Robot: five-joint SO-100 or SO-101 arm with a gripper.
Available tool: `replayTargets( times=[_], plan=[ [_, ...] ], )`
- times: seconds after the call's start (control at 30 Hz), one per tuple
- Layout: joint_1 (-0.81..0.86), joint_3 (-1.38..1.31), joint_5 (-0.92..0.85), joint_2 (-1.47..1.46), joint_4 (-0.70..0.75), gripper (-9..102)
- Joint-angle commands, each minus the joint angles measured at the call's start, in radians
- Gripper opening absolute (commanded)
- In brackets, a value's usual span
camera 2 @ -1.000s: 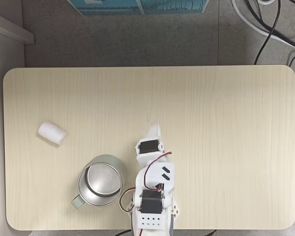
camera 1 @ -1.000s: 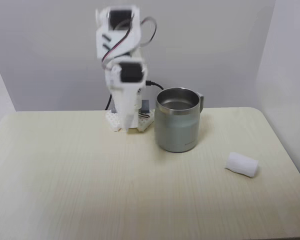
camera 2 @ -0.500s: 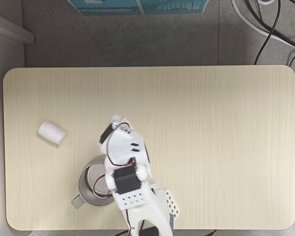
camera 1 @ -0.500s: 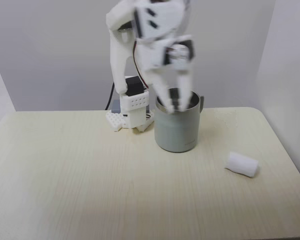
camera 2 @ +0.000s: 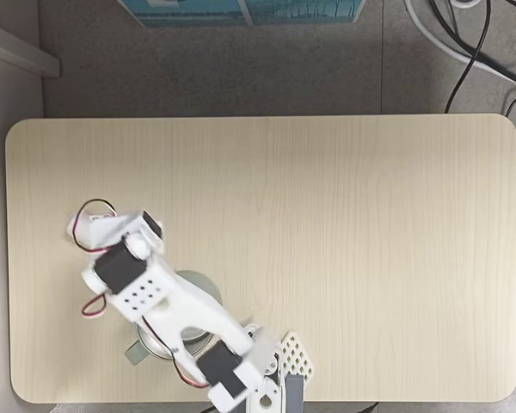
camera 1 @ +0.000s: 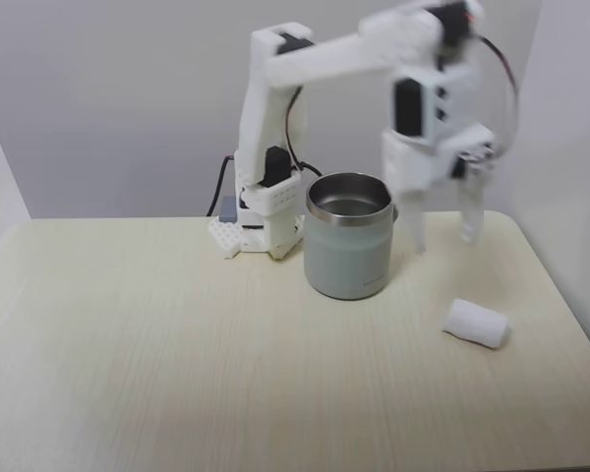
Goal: Grasp a dressing and put it in the cup.
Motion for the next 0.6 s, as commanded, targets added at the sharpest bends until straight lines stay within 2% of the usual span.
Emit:
replayTargets(
  times=[0.0,0.2,0.57],
  plan=[
    [-0.031,0.046,-0.054,0.069,0.037,22],
    [-0.097,0.11,-0.132,0.252,0.037,22],
    [-0.184,0.345,-0.158,0.462,0.038,23]
  ],
)
